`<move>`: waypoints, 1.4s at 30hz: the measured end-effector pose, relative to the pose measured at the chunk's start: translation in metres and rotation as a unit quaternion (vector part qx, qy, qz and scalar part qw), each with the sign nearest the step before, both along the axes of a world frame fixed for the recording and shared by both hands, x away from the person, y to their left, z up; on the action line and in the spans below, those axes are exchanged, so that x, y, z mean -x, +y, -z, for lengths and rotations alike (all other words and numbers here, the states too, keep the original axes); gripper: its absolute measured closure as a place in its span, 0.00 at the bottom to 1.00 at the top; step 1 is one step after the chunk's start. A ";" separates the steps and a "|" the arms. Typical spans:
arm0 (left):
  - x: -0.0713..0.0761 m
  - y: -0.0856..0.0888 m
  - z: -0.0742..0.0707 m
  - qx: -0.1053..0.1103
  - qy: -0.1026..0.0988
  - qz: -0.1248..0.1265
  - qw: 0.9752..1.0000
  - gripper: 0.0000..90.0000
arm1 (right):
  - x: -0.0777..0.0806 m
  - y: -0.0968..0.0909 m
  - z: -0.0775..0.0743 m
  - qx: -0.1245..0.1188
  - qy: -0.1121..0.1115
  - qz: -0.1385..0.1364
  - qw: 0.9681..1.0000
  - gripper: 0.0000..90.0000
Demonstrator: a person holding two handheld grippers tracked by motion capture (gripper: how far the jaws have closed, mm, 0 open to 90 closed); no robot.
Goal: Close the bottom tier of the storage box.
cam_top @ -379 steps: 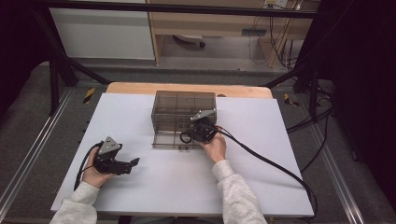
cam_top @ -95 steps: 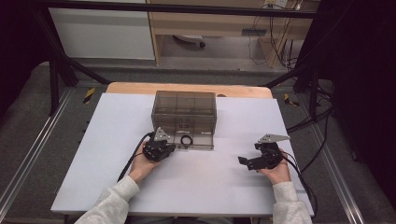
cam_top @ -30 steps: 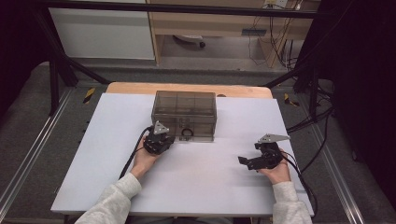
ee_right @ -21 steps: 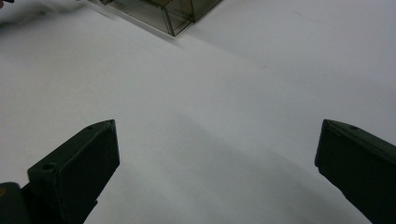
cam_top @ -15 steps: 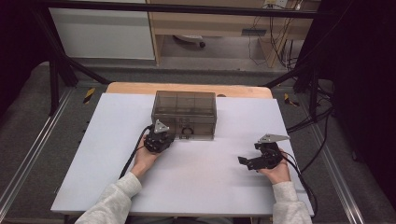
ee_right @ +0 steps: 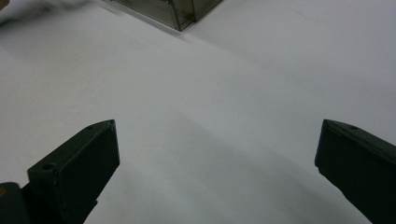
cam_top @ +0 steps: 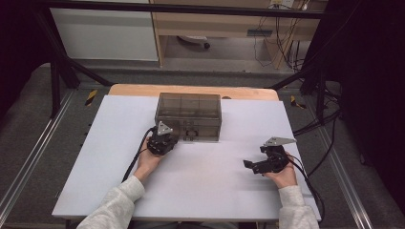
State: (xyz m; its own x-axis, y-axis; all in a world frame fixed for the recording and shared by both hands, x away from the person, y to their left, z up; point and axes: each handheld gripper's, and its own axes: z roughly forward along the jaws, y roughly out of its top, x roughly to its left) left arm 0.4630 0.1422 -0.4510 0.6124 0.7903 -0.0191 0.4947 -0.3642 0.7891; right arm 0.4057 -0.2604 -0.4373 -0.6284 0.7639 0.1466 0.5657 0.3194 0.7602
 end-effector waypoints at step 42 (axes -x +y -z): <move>-0.013 -0.004 0.004 0.000 -0.008 -0.012 1.000 1.00 | 0.000 0.000 0.000 -0.001 0.002 0.002 1.000 0.01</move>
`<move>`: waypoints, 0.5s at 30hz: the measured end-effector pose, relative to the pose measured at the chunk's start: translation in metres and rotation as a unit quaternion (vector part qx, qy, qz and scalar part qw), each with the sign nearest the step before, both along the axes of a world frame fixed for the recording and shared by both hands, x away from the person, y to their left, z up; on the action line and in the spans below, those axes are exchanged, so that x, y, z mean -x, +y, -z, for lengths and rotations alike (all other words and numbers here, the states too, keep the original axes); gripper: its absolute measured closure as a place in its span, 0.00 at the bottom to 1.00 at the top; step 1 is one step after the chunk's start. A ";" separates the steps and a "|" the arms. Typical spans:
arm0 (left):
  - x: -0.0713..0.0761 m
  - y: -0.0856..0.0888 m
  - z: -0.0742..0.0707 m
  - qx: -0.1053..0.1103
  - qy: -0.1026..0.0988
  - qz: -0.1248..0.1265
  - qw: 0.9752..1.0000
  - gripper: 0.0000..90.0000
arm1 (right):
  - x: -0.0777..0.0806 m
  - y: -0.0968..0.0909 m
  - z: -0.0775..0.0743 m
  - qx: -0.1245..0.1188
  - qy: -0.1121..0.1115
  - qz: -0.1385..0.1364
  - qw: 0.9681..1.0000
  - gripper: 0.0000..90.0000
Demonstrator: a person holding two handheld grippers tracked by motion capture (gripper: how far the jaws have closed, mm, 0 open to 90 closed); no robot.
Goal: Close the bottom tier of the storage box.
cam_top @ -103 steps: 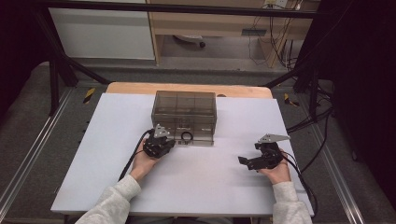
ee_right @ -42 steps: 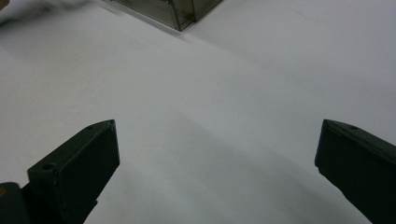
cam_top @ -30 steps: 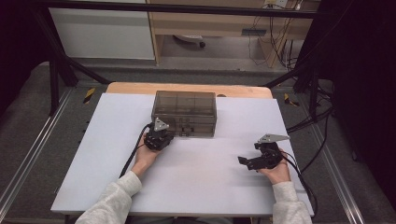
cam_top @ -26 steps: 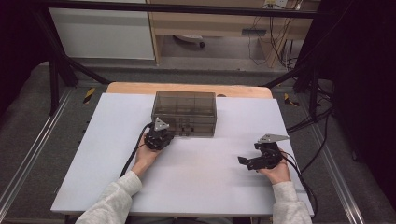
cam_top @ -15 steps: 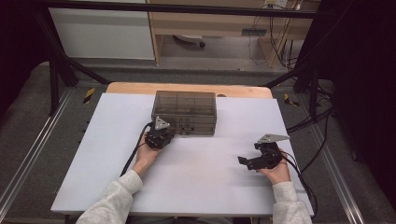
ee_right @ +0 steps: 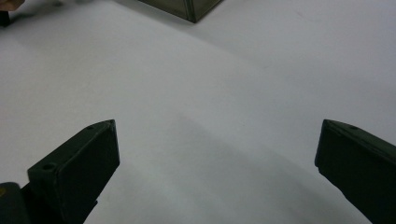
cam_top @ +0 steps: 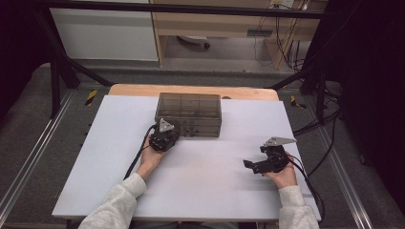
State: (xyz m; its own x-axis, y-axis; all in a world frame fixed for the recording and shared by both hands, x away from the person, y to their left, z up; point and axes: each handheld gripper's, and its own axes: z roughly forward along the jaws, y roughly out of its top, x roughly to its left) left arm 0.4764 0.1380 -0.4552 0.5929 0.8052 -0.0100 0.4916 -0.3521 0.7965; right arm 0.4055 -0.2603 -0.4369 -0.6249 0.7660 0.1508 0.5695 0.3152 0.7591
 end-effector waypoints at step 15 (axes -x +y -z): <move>-0.001 0.000 0.000 0.000 -0.004 -0.006 1.000 1.00 | 0.000 0.000 0.000 0.000 0.000 0.000 1.000 0.01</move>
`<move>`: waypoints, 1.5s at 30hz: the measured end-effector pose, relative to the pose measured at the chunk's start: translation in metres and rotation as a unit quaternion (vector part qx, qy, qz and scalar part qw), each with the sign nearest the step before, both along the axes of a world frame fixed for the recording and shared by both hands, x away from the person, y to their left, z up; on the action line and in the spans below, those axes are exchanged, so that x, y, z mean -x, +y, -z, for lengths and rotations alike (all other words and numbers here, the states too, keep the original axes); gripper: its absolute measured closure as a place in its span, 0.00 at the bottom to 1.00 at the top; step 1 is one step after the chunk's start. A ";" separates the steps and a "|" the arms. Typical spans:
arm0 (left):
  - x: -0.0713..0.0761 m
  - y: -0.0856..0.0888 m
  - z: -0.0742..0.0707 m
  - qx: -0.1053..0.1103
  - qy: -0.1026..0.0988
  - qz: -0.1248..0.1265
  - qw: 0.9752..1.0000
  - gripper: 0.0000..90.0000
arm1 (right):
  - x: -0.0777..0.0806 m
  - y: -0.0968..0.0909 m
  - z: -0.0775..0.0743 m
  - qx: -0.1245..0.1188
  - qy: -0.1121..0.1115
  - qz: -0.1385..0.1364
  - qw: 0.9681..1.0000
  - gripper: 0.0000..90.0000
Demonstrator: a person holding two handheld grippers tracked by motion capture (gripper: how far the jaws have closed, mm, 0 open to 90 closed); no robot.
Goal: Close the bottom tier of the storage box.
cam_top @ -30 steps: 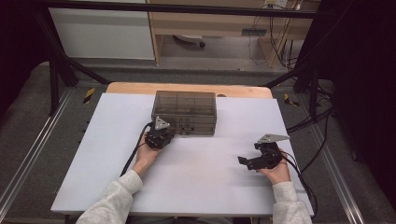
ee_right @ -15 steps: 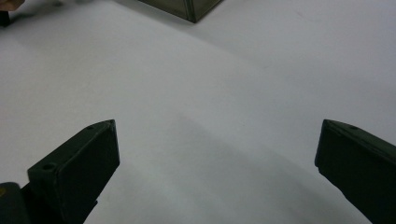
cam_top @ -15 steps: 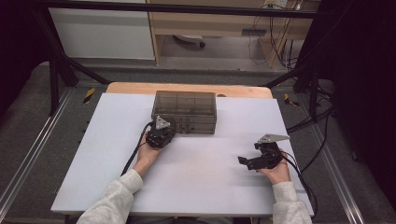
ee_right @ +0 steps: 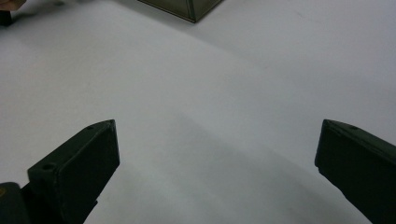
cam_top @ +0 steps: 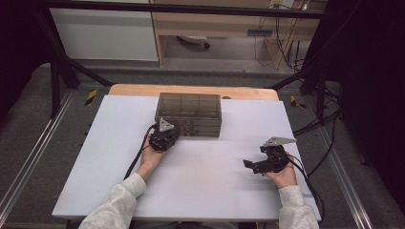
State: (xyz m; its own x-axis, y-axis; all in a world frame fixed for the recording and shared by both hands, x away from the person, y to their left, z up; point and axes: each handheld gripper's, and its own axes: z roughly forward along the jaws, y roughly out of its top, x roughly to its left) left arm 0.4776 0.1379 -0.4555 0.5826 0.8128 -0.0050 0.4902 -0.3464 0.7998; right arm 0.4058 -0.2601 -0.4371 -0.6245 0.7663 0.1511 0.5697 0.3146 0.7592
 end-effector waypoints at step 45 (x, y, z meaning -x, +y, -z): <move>0.042 0.042 -0.020 -0.008 0.044 0.058 0.997 0.24 | 0.000 0.000 0.000 -0.001 0.000 -0.002 1.000 0.01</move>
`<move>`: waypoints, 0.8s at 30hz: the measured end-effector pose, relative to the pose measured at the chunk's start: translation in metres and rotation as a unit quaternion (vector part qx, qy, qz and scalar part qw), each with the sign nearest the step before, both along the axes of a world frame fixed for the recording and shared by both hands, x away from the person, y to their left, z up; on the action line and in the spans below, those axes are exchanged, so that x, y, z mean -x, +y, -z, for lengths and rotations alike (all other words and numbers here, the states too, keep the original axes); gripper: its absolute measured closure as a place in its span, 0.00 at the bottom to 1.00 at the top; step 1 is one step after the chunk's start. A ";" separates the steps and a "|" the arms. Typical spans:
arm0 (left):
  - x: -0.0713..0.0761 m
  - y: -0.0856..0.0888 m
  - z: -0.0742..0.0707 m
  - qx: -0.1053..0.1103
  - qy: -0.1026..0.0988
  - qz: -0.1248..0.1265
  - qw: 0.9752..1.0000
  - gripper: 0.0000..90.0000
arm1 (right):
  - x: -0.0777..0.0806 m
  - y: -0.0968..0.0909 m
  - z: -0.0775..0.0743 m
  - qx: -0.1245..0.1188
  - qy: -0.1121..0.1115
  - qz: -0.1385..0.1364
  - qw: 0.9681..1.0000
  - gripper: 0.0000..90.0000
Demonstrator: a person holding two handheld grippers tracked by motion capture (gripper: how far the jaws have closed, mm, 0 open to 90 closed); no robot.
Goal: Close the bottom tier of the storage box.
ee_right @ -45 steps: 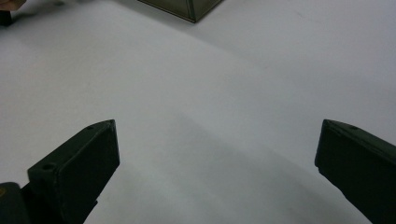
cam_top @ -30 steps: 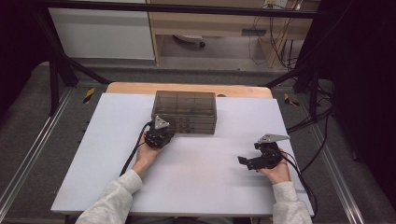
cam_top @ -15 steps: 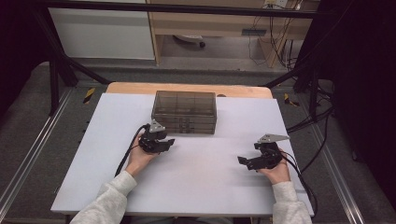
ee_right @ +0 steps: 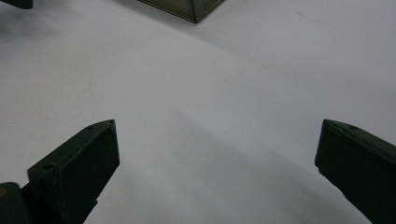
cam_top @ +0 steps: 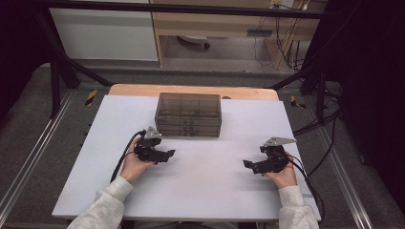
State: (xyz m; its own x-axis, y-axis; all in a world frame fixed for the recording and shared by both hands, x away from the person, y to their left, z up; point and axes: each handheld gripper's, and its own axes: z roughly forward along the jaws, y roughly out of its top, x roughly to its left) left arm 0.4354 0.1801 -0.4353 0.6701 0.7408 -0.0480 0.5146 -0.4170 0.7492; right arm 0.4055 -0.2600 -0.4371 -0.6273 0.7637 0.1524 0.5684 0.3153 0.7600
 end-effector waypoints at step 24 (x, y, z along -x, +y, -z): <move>0.026 0.050 -0.001 -0.012 0.004 -0.013 1.000 0.05 | 0.000 0.000 0.000 0.001 0.000 -0.001 1.000 0.00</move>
State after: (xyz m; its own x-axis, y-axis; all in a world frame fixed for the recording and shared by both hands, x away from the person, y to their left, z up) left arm 0.4098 0.2299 -0.4342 0.6510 0.7583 -0.0345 0.5304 -0.4218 0.7353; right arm 0.4051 -0.2598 -0.4372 -0.6289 0.7628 0.1505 0.5672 0.3176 0.7599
